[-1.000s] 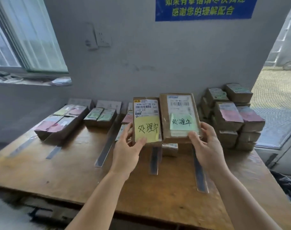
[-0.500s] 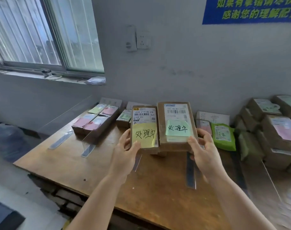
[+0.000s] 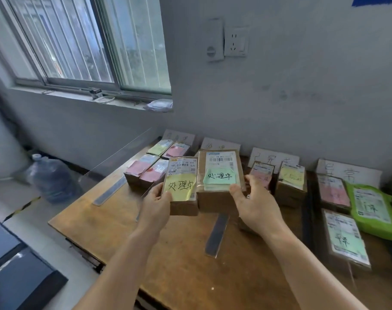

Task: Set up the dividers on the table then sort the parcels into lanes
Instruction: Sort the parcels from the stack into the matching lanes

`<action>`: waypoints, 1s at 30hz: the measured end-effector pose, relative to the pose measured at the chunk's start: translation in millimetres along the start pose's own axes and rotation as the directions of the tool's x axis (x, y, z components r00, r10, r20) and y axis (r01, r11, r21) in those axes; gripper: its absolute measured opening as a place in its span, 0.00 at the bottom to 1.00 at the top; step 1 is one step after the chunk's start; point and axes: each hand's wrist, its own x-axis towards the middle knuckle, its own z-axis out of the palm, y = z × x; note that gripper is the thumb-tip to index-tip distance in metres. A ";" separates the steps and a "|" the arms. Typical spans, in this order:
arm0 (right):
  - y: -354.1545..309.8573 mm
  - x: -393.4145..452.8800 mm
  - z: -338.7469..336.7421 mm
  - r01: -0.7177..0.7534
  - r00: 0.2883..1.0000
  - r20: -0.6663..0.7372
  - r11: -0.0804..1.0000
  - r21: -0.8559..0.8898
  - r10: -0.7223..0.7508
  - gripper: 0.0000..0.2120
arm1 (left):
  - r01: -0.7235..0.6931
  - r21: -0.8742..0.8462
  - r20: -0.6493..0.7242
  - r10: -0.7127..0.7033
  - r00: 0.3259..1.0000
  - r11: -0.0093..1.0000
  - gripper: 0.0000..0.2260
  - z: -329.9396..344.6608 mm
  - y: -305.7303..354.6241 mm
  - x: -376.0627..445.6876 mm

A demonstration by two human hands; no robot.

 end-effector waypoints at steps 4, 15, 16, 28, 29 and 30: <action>-5.3 14.6 25.2 -0.029 0.999 0.019 0.993 -0.111 0.031 0.19 | 0.025 0.090 0.024 -0.028 0.999 0.996 0.15 -5.0 -9.1 25.8; -24.8 38.9 83.9 -0.207 0.953 0.104 0.864 -0.460 0.284 0.24 | -0.124 0.457 0.295 -0.018 0.955 0.881 0.22 -7.8 -34.4 94.0; -26.9 40.0 88.8 -0.215 0.948 0.104 0.846 -0.487 0.301 0.24 | -0.136 0.481 0.317 -0.028 0.948 0.866 0.23 -7.8 -38.4 99.7; -17.7 56.2 152.6 -0.273 0.873 0.119 0.675 -0.685 0.473 0.29 | -0.416 0.695 0.541 -0.046 0.840 0.586 0.30 -2.1 -87.2 135.1; -16.9 57.5 153.2 -0.255 0.880 0.110 0.655 -0.711 0.463 0.28 | -0.445 0.702 0.547 -0.021 0.837 0.556 0.31 -1.9 -87.7 136.8; -16.1 58.9 153.7 -0.228 0.894 0.104 0.641 -0.733 0.436 0.27 | -0.477 0.710 0.553 0.009 0.833 0.518 0.32 -0.6 -87.8 138.8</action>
